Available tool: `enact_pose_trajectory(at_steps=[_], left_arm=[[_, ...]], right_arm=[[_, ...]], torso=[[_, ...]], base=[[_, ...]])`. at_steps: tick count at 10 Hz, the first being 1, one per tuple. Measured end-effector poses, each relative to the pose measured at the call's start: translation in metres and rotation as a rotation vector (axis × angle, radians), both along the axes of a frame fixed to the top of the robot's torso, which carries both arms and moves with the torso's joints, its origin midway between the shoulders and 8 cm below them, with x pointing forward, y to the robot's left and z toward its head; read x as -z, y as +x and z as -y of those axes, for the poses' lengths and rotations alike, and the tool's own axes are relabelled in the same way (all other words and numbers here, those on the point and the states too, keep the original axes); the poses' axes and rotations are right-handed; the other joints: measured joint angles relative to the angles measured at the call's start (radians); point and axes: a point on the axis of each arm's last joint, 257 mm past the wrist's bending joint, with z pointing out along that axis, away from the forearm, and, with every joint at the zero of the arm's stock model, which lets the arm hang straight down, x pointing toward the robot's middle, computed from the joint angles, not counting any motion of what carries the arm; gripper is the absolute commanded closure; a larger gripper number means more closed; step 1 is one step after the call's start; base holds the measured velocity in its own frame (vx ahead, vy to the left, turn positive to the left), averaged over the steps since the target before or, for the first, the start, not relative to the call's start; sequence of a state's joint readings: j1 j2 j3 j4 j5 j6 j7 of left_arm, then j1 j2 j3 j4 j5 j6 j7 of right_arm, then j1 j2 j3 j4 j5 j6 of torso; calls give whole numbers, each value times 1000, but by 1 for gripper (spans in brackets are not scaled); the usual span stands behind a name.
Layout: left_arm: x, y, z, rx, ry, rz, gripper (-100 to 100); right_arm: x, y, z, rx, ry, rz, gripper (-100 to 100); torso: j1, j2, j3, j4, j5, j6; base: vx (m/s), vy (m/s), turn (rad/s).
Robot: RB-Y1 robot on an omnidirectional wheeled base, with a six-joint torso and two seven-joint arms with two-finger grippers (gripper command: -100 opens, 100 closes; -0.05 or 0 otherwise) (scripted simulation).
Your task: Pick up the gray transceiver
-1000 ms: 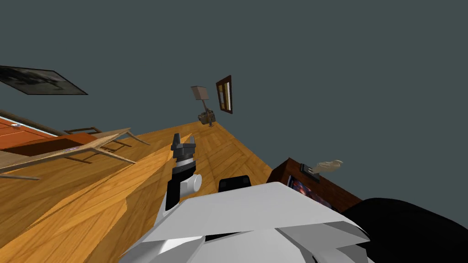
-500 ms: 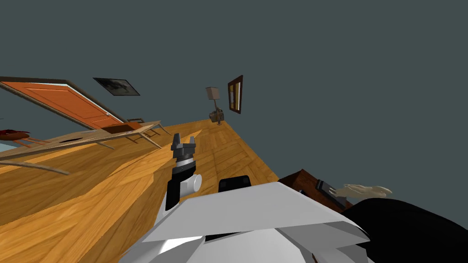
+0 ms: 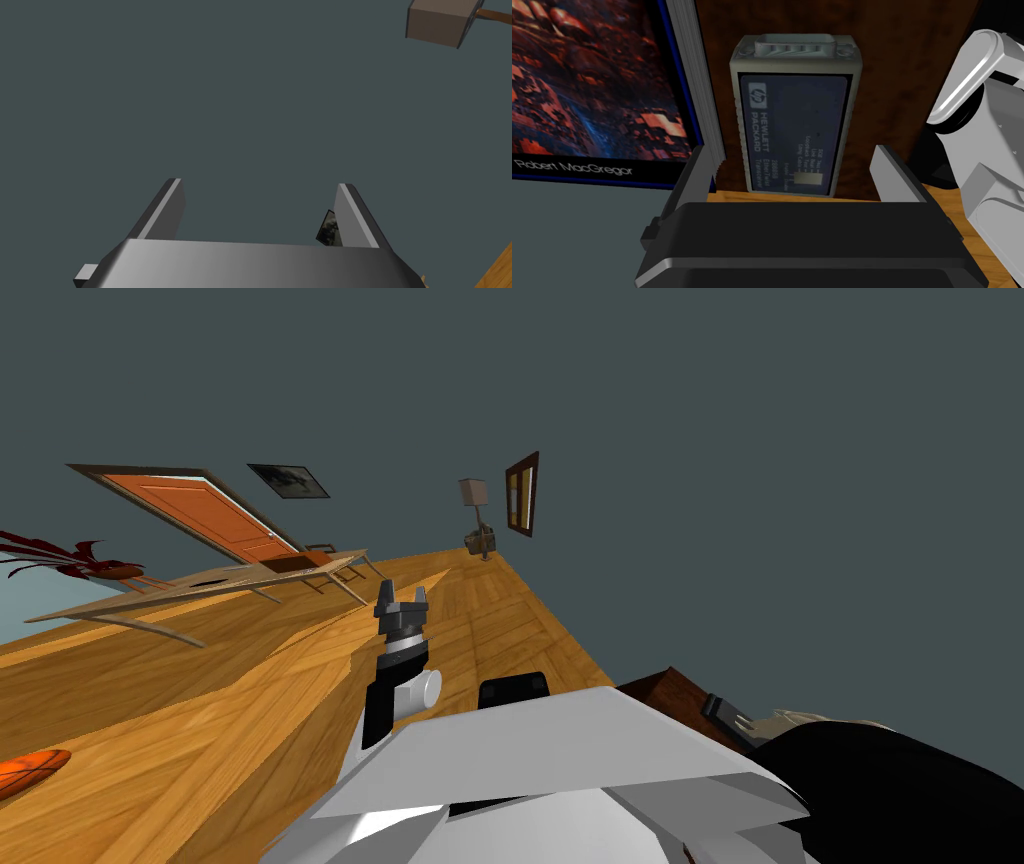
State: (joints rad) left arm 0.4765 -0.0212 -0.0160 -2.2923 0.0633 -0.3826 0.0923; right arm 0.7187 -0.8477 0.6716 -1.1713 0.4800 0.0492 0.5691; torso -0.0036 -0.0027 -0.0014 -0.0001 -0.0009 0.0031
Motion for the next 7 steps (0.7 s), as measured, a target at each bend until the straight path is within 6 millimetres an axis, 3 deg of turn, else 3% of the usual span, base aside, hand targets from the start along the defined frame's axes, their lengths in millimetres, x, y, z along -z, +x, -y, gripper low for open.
enact_pose_trajectory(at_steps=[2,3,7], left_arm=[[0,0,0,0,0,0,0],[0,0,0,0,0,0,0],[0,0,0,0,0,0,0]], right_arm=[[9,4,-5,11,-1,3,-100],[9,4,-5,11,-2,3,100],[9,4,-6,11,-1,3,100]], torso=[[-1,1,1,0,0,0],[0,0,0,0,0,0],[1,-2,-1,0,0,0]], base=[[-33,-21,29],[0,0,0],[0,0,0]])
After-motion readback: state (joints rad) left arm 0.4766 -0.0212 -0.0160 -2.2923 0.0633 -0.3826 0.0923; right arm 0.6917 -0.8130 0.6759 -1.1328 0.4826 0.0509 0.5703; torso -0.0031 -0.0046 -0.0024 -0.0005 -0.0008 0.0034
